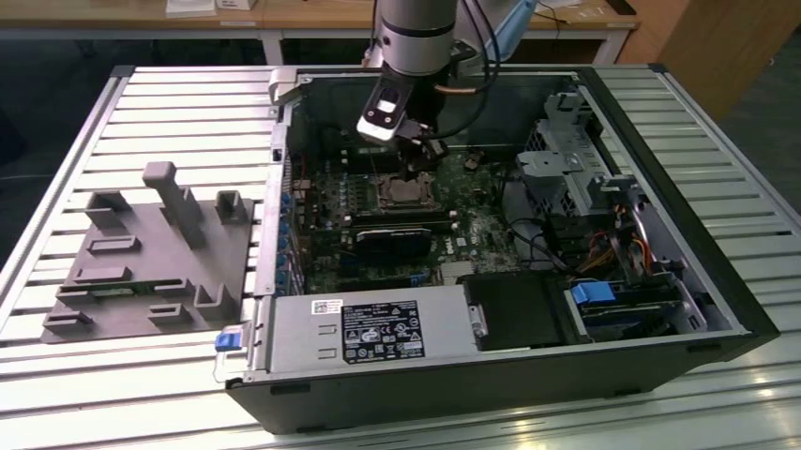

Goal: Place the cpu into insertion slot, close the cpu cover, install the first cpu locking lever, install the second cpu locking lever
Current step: 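Close the cpu cover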

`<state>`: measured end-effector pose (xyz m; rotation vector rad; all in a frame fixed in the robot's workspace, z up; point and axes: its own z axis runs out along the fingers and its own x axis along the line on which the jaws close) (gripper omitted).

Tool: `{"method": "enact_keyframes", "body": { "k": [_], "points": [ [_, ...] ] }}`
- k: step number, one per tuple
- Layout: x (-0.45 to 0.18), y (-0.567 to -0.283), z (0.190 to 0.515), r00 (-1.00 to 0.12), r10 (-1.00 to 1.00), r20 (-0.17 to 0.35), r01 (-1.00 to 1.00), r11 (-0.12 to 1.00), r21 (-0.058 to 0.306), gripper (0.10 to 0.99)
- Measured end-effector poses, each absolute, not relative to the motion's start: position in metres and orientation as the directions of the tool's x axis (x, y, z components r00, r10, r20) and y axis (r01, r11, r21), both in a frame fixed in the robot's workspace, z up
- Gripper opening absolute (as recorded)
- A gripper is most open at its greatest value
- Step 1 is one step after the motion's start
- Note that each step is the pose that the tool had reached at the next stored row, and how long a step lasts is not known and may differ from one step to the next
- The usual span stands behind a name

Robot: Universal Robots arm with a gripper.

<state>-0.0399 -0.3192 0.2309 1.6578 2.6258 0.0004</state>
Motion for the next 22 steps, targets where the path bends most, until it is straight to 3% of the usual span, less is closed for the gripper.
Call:
{"method": "enact_keyframes", "body": {
  "k": [22],
  "points": [
    [-0.0399,-0.3192,0.2309,-0.742,0.67,-0.03,0.67,0.742,0.02,0.102]
  ]
}}
